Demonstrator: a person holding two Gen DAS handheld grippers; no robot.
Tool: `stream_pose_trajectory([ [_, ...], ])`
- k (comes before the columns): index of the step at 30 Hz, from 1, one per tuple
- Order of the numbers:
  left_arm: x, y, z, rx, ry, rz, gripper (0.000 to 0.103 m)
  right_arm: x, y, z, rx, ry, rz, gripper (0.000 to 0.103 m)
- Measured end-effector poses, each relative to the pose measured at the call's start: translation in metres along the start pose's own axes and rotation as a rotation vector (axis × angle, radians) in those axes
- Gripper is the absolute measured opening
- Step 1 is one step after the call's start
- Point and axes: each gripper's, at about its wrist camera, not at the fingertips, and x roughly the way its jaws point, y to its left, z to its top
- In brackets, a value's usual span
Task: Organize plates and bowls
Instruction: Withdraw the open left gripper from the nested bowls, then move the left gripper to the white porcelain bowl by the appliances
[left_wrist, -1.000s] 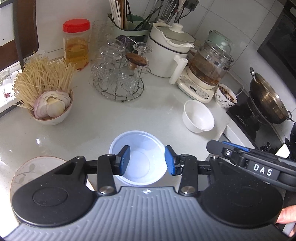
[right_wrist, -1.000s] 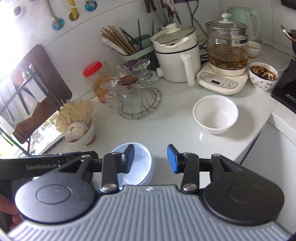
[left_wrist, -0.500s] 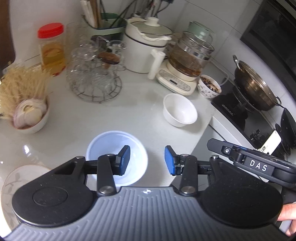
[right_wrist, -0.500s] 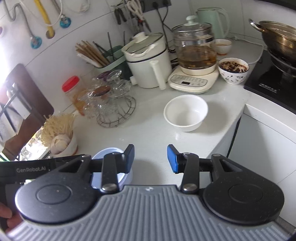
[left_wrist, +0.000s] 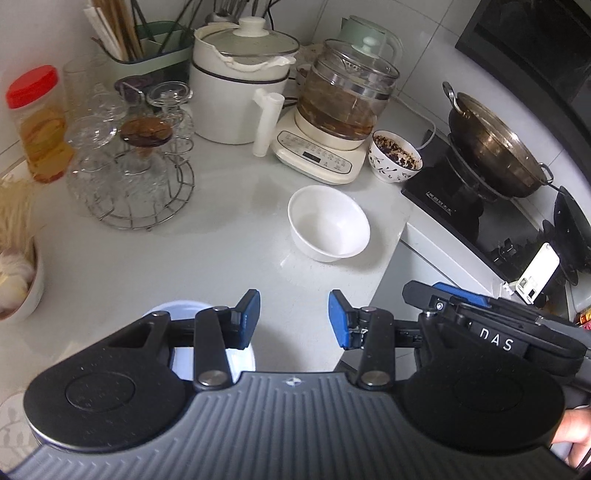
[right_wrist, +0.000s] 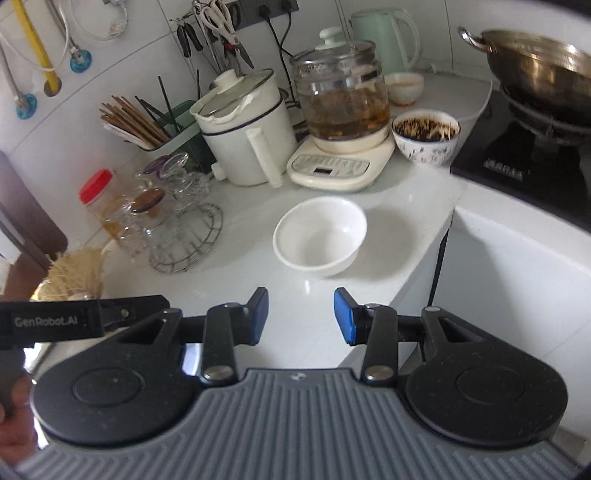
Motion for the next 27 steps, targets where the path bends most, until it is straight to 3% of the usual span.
stream_pose_trajectory([
  [11,0.049,-0.005,0.036,-0.026,0.04,0.0,0.047,0.037,-0.028,0.03,0.04,0.028,-0.019,0.044],
  [13,0.06,-0.004,0.042,-0.035,0.058,0.003,0.047,0.046,-0.034,0.034,0.05,0.028,-0.03,0.067],
  [15,0.071,-0.003,0.047,-0.041,0.069,0.007,0.047,0.054,-0.039,0.038,0.063,0.028,-0.036,0.074],
  [27,0.132,0.01,0.07,-0.101,0.112,0.041,0.048,0.112,-0.061,0.053,0.057,0.079,0.014,0.074],
])
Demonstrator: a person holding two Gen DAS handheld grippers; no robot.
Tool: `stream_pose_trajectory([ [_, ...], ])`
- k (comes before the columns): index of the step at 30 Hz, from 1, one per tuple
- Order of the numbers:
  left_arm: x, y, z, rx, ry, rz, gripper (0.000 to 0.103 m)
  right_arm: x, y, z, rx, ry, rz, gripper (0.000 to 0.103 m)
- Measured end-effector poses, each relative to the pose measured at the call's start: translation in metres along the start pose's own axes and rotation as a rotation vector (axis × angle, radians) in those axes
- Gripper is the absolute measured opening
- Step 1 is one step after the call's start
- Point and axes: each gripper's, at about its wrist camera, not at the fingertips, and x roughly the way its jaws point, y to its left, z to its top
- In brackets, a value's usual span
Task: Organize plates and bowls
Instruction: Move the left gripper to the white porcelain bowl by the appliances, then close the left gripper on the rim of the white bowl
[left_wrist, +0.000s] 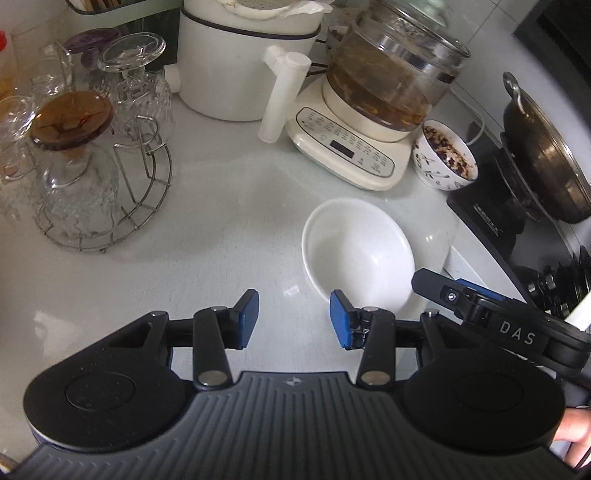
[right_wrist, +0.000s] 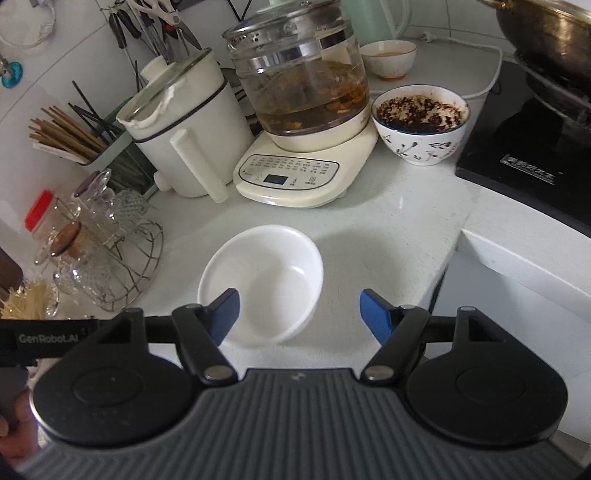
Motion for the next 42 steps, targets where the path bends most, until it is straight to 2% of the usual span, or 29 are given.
stream_pose_trajectory([
  [9,0.03,0.001,0.018,-0.023,0.021,-0.005,0.048,0.037,-0.001,0.018,-0.002,-0.003,0.037,0.07],
  [14,0.044,0.003,0.02,-0.053,0.038,-0.017,0.048,0.052,-0.005,0.02,0.014,0.029,0.033,0.061],
  [22,0.06,0.006,0.022,-0.085,0.066,-0.044,0.046,0.067,-0.007,0.017,-0.009,0.075,0.06,0.032],
  [24,0.06,0.006,0.024,-0.091,0.045,-0.044,0.044,0.07,-0.007,0.017,-0.014,0.085,0.065,0.029],
  [27,0.066,0.008,0.027,-0.102,0.039,-0.044,0.034,0.075,-0.007,0.019,-0.022,0.086,0.078,0.019],
  [31,0.071,0.013,0.029,-0.131,0.041,-0.056,0.019,0.082,-0.007,0.021,-0.014,0.101,0.101,0.012],
  [34,0.072,0.015,0.029,-0.133,0.037,-0.049,0.011,0.085,-0.005,0.02,-0.035,0.102,0.107,0.012],
  [38,0.068,0.021,0.027,-0.157,0.028,-0.042,0.007,0.089,-0.006,0.02,-0.027,0.119,0.135,0.009],
  [42,0.064,0.021,0.028,-0.137,0.029,-0.036,0.007,0.086,0.002,0.018,-0.072,0.11,0.127,0.01],
])
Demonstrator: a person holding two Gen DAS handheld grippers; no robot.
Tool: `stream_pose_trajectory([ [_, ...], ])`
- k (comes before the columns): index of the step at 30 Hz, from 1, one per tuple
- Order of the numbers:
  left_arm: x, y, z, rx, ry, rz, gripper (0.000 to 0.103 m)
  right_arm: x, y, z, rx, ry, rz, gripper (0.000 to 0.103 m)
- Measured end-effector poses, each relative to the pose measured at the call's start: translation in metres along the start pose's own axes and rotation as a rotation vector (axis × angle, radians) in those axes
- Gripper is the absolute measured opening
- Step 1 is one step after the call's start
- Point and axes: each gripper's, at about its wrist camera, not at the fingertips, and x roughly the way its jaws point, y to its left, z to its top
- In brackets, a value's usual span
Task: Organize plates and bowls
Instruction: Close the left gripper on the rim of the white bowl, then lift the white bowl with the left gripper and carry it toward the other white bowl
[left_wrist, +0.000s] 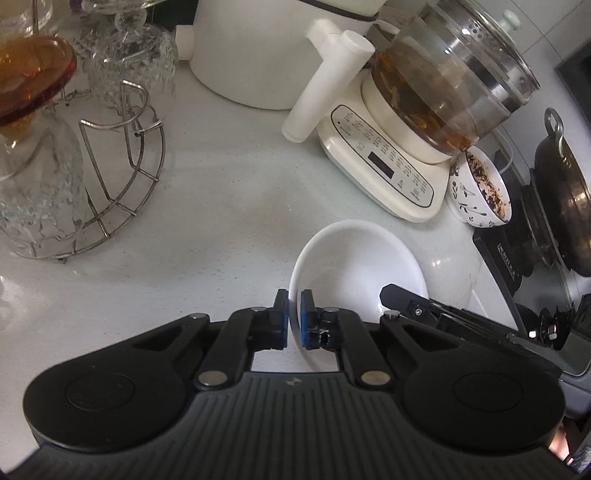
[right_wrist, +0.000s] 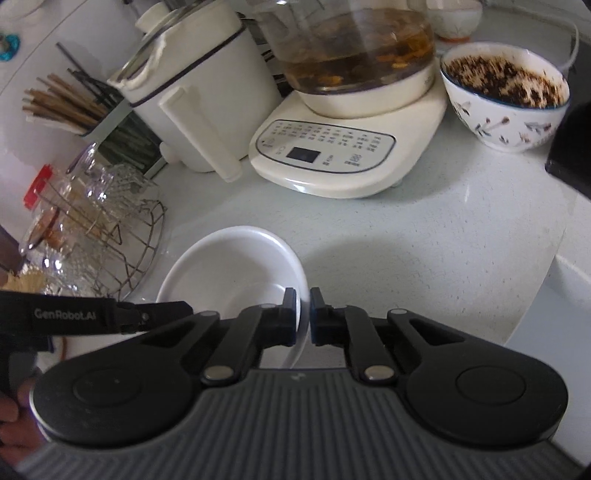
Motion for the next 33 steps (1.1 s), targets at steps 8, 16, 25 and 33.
stream_pose_trajectory([
  [8,-0.01,0.0,-0.003,0.008,0.003,-0.009,0.007,-0.013,0.007,-0.005,0.007,0.009,0.005,0.01],
  [16,-0.04,0.003,-0.02,0.01,-0.014,-0.025,0.007,-0.035,0.019,-0.01,-0.009,0.005,0.013,0.01],
  [25,-0.088,0.006,-0.046,0.015,-0.068,-0.015,0.007,-0.066,0.043,-0.017,-0.023,-0.005,0.035,0.01],
  [33,-0.124,0.016,-0.083,-0.019,-0.105,-0.006,0.007,-0.089,0.063,-0.031,-0.059,-0.004,0.055,0.01],
])
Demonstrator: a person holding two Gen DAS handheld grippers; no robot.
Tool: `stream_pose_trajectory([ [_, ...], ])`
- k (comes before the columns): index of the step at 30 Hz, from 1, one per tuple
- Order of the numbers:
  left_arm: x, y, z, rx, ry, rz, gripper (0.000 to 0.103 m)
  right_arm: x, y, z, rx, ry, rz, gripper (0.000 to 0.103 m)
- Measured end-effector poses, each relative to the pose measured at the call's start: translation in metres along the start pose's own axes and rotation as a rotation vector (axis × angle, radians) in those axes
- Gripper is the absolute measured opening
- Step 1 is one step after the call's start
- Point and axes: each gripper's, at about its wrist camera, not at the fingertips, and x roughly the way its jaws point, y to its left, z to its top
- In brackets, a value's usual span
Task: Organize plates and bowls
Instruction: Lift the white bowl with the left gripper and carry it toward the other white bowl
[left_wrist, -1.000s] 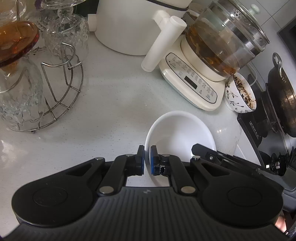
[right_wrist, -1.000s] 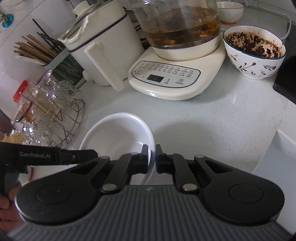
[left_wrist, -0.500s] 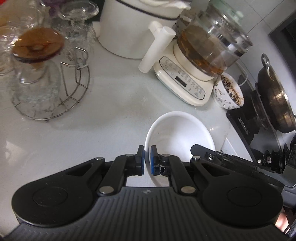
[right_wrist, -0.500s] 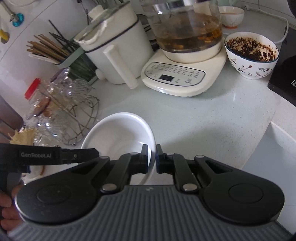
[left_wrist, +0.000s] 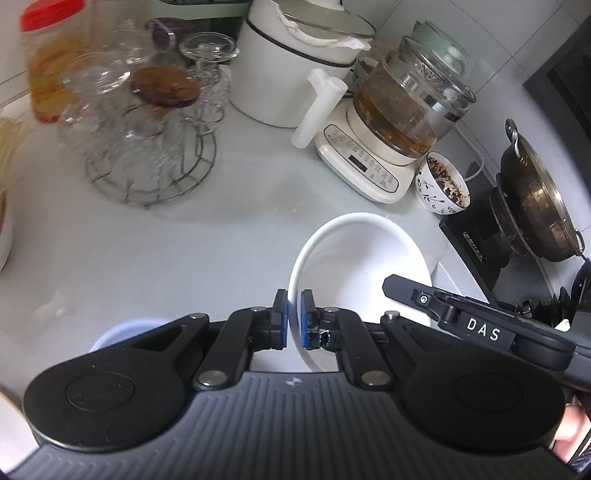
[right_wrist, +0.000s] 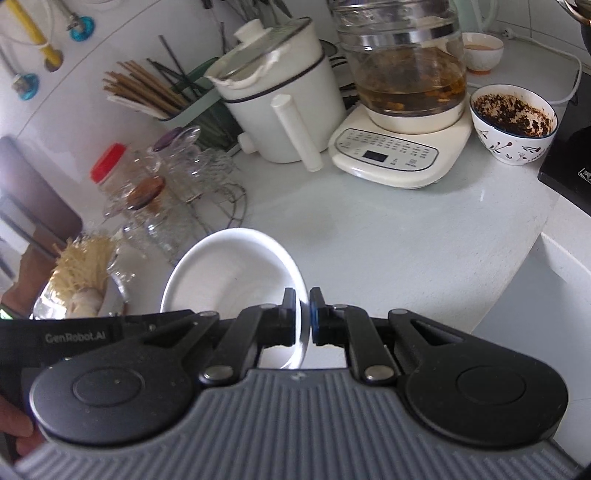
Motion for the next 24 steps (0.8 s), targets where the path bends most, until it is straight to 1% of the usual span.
stream_pose_trajectory([
  [6,-0.031,0.011,-0.023,-0.031,-0.041,0.016,0.007,-0.013,0.018,-0.007,-0.024,0.01,0.036,0.01],
  [11,-0.056,0.026,-0.035,-0.1,-0.088,0.016,0.007,-0.015,0.038,-0.007,-0.069,0.025,0.064,0.01],
  [16,-0.081,0.037,-0.041,-0.141,-0.155,0.038,0.008,-0.017,0.061,-0.004,-0.127,0.023,0.098,0.01],
  [24,-0.109,0.057,-0.05,-0.206,-0.212,0.096,0.008,-0.011,0.092,0.0,-0.211,0.059,0.163,0.01],
])
